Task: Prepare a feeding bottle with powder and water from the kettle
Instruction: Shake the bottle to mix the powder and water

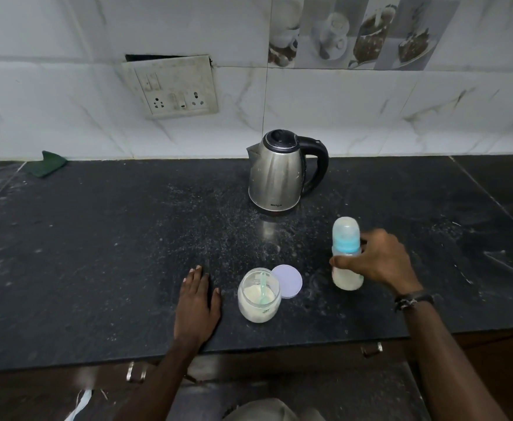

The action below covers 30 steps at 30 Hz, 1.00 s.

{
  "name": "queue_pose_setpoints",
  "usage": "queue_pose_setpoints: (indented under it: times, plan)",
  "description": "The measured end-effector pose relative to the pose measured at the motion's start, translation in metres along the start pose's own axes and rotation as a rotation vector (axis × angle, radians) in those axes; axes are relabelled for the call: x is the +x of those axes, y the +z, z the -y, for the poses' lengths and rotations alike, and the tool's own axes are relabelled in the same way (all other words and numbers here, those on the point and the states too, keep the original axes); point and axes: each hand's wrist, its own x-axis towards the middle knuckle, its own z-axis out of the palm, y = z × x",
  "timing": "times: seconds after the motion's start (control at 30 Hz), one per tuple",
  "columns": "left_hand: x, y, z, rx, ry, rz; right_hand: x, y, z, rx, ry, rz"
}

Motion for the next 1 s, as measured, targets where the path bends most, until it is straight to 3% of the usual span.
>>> queue_pose_setpoints:
  times: [0.07, 0.13, 0.23, 0.33, 0.47, 0.6, 0.73, 0.83, 0.9, 1.0]
  plan:
    - [-0.0001, -0.0007, 0.0008, -0.008, 0.005, -0.010, -0.0021, 0.0028, -0.0006, 0.039, -0.041, 0.066]
    - [0.0009, -0.0013, -0.0004, 0.000, 0.007, -0.010, -0.0010, 0.0040, -0.0003, 0.093, -0.053, 0.030]
    - [-0.0005, -0.0010, -0.0012, -0.002, -0.002, -0.002, 0.0019, 0.0012, 0.0012, -0.038, 0.018, -0.023]
    - [0.0005, -0.0016, 0.0006, 0.000, 0.009, -0.010, -0.0013, 0.0016, 0.0037, 0.032, -0.030, 0.043]
    - [0.0000, 0.0000, 0.0010, 0.005, 0.006, 0.001, 0.0034, -0.0020, 0.0028, -0.052, 0.016, -0.041]
    - [0.0018, -0.0010, 0.0000, 0.008, 0.014, -0.008, 0.0017, 0.0009, 0.0007, 0.068, -0.028, 0.006]
    - [0.0000, 0.0001, 0.0012, 0.001, 0.006, -0.002, 0.0012, -0.0001, 0.0012, -0.056, 0.023, 0.006]
    - [0.0013, 0.0004, 0.0010, -0.002, 0.005, 0.002, -0.0019, 0.0029, 0.0034, 0.100, 0.001, 0.020]
    - [0.0014, 0.0010, 0.0001, 0.001, -0.003, 0.014, -0.0003, 0.0018, 0.0046, 0.068, -0.035, -0.021]
    - [0.0006, 0.0000, 0.0007, -0.007, -0.001, 0.004, 0.0028, -0.0032, 0.0012, -0.019, 0.031, 0.103]
